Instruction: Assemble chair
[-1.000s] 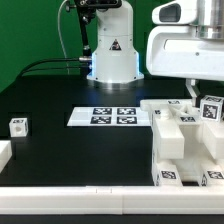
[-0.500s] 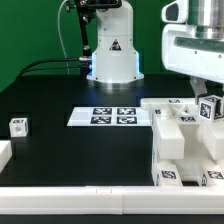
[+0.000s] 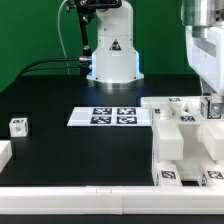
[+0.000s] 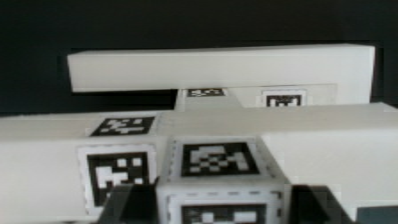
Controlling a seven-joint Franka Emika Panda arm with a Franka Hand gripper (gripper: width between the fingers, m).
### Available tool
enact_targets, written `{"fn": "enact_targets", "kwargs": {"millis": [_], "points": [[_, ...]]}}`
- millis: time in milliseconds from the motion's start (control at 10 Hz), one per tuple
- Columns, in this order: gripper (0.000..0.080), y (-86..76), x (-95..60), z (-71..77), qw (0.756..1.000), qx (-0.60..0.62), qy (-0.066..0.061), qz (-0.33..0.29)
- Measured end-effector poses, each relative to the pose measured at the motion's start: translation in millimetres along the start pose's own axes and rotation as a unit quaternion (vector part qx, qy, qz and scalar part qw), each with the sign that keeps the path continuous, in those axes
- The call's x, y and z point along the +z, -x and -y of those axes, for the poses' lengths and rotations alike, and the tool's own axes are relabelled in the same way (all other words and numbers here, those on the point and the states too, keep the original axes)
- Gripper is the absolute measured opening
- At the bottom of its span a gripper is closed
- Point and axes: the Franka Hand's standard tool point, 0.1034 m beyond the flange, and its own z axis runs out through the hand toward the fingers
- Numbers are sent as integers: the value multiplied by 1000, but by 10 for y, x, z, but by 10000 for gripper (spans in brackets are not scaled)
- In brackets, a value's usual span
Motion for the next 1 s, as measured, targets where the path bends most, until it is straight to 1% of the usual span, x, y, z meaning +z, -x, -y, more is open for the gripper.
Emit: {"fn": "enact_targets", "kwargs": {"millis": [300,600,700,800,900,1000], "points": [[281,4,-1,-3,996,92,0,-1],[281,24,6,-12,997,82,1,0],[380,28,10,-15,997,79,1,-1],[515,30,11,-17,997,77,1,-1],[621,32,13,-18,997,75,1,-1],[621,30,13,-20,998,66,2,-1]]}}
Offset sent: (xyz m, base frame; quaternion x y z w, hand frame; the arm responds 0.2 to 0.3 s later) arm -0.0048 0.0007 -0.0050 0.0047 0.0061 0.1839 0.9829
